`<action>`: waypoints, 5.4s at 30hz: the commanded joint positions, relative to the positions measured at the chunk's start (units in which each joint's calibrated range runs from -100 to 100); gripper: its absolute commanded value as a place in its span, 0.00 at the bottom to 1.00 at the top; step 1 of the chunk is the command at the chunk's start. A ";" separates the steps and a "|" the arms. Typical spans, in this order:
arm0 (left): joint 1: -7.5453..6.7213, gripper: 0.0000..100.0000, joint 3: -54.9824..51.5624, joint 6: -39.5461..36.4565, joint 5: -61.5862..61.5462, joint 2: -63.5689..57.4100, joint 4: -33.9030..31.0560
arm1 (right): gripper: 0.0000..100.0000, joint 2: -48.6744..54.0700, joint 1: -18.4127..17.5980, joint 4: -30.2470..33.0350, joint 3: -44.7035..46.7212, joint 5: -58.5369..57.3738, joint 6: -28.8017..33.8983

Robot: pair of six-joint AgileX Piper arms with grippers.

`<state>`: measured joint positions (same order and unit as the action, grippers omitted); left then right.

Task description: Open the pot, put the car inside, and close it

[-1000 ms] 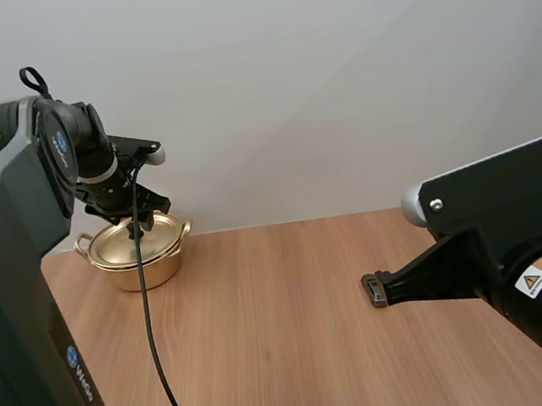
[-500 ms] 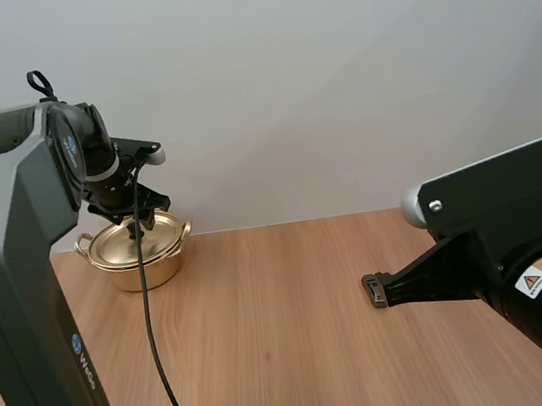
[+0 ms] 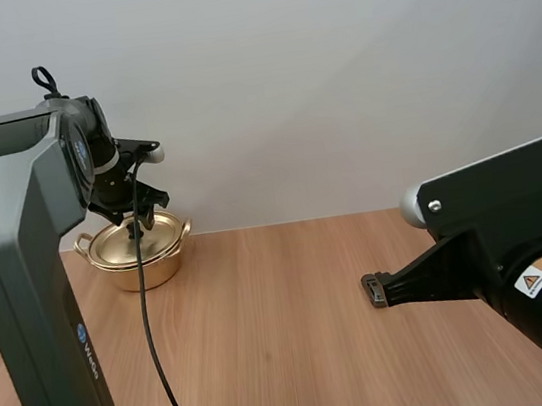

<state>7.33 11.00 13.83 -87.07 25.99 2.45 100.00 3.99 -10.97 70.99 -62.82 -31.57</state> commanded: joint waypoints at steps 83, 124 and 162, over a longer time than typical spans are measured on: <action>3.98 0.00 0.75 1.23 -8.84 -75.53 26.66 | 0.94 -68.07 -0.50 -14.06 -20.02 10.59 -12.01; 3.98 0.00 0.75 1.23 -11.46 -75.87 25.51 | 0.84 -93.25 -0.50 -9.97 -23.53 14.28 -12.44; 3.98 0.00 0.75 1.50 -8.56 -76.71 32.71 | 0.00 -97.63 -1.21 -29.29 -40.13 -6.70 -25.12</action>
<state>11.26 11.72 15.34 -95.92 -50.60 33.76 1.99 2.91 -35.26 33.75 -56.26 -56.39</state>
